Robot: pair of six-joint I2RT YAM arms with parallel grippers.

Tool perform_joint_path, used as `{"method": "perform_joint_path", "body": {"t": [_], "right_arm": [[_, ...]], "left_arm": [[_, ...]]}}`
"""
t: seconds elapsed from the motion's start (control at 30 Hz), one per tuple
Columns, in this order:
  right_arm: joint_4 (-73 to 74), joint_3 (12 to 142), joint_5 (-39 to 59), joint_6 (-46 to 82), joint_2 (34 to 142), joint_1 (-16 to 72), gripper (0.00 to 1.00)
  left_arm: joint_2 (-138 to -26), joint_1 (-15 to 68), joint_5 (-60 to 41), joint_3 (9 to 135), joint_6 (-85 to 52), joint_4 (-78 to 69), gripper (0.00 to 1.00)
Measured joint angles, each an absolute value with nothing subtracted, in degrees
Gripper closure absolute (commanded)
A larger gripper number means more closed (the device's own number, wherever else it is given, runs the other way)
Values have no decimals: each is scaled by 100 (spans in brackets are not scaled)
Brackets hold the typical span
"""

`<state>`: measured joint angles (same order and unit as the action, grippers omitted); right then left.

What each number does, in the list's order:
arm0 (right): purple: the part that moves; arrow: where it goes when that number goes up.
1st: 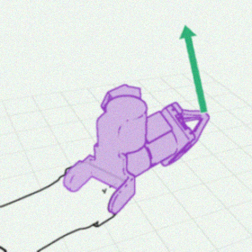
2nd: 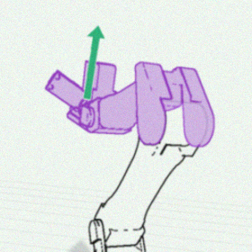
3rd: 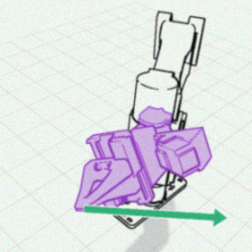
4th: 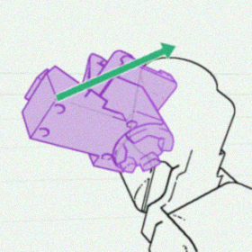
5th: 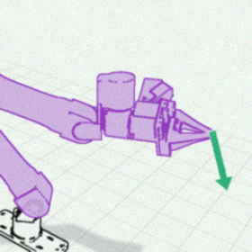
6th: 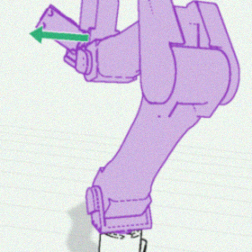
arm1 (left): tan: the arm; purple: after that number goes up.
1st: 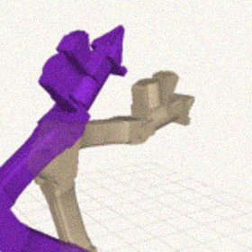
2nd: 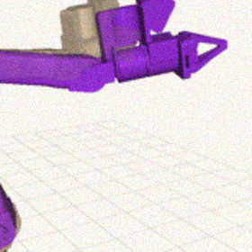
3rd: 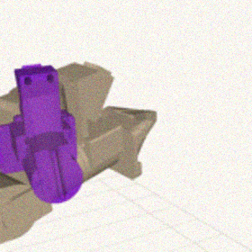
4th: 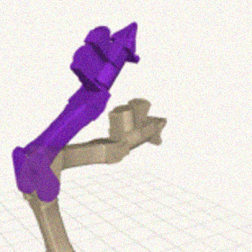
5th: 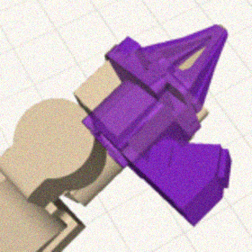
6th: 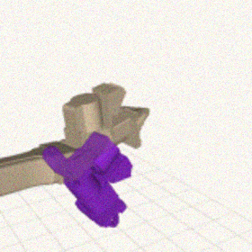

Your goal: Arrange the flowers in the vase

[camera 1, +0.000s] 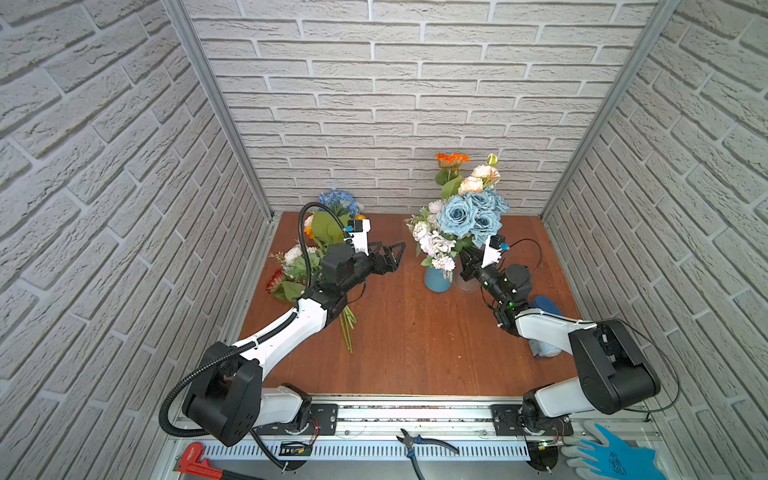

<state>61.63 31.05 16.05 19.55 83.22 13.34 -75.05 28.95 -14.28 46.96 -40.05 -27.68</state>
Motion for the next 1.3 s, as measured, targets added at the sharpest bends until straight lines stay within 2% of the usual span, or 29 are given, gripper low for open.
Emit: {"method": "perform_joint_path", "body": {"t": [0.1, 0.23, 0.33, 0.73, 1.17, 1.23, 1.27, 1.3], "right_arm": [[6169, 2952, 1619, 1953, 8180, 1343, 94], [5948, 2917, 1680, 1914, 8099, 1402, 72], [5704, 2764, 1682, 1855, 7959, 1448, 63], [4086, 2720, 1175, 1500, 6222, 1452, 61], [1959, 2961, 1041, 1490, 4925, 1452, 58], [1562, 2934, 1061, 1653, 4657, 1452, 48], [1459, 2888, 1072, 1741, 4550, 1455, 34], [1376, 2810, 1087, 1815, 4434, 1459, 29]], "left_arm": [[-7507, 2895, -1428, 4696, -4007, -2777, 2], [-7511, 2904, -1433, 4696, -4010, -2781, 2], [-7511, 2919, -1428, 4696, -4010, -2779, 2], [-7509, 2943, -1420, 4696, -4007, -2777, 2], [-7544, 2969, -1420, 4696, -4007, -2777, 2], [-7596, 2969, -1415, 4696, -4010, -2783, 2], [-7631, 2969, -1415, 4698, -4012, -2788, 2], [-7688, 2969, -1420, 4698, -4014, -2810, 2]]}}
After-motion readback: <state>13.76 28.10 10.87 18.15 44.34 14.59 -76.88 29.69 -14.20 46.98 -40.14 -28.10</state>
